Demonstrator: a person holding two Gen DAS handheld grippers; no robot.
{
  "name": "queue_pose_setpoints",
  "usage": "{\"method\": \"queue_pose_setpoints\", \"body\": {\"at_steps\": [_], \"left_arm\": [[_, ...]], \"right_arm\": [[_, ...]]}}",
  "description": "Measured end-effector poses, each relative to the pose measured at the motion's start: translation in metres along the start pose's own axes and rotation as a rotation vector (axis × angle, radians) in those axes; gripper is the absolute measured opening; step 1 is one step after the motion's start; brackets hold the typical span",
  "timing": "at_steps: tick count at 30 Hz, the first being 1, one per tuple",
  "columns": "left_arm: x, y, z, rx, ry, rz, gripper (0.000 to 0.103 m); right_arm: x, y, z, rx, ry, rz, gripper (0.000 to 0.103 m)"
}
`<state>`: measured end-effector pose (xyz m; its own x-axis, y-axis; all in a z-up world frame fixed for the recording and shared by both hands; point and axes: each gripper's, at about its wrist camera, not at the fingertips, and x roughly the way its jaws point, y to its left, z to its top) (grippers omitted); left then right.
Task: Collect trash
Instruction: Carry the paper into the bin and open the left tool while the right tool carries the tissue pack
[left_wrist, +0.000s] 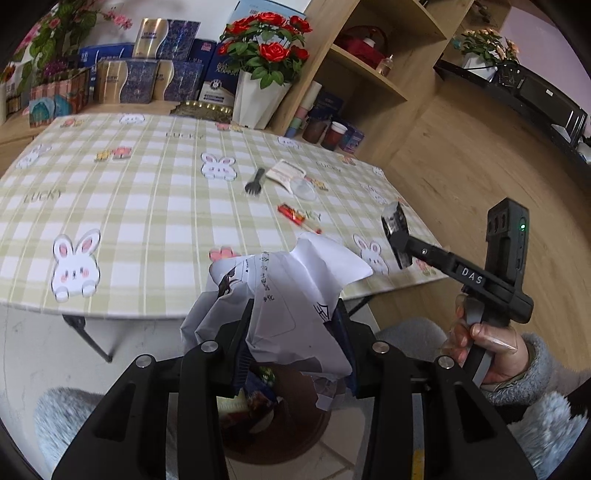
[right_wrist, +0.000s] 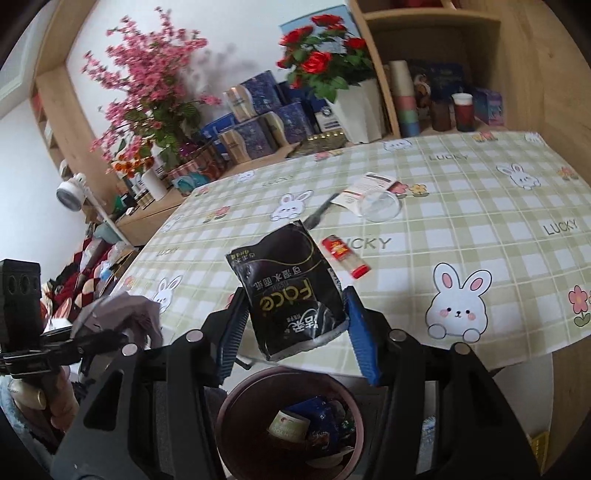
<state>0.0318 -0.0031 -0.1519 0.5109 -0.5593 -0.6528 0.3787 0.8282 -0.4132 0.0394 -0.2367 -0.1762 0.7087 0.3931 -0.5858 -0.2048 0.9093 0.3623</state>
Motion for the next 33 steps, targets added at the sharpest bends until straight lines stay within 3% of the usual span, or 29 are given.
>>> {"method": "queue_pose_setpoints", "body": {"at_steps": [9,17,28,33], "left_arm": [[0.010,0.001,-0.041,-0.011,0.077,0.014,0.040],[0.035,0.001,-0.039,0.006,0.148,0.033,0.041],[0.095,-0.010,-0.043,0.098,0.312,0.054,0.042],[0.131,-0.013,-0.047,0.127,0.381,0.052,0.048]], "right_arm": [[-0.002,0.007,-0.025,0.011,0.017,-0.004,0.054],[0.004,-0.012,-0.028,0.052,0.024,0.007,0.054],[0.014,-0.046,-0.035,0.141,0.018,0.030,0.054],[0.016,-0.057,-0.034,0.165,0.014,0.037,0.054]]}}
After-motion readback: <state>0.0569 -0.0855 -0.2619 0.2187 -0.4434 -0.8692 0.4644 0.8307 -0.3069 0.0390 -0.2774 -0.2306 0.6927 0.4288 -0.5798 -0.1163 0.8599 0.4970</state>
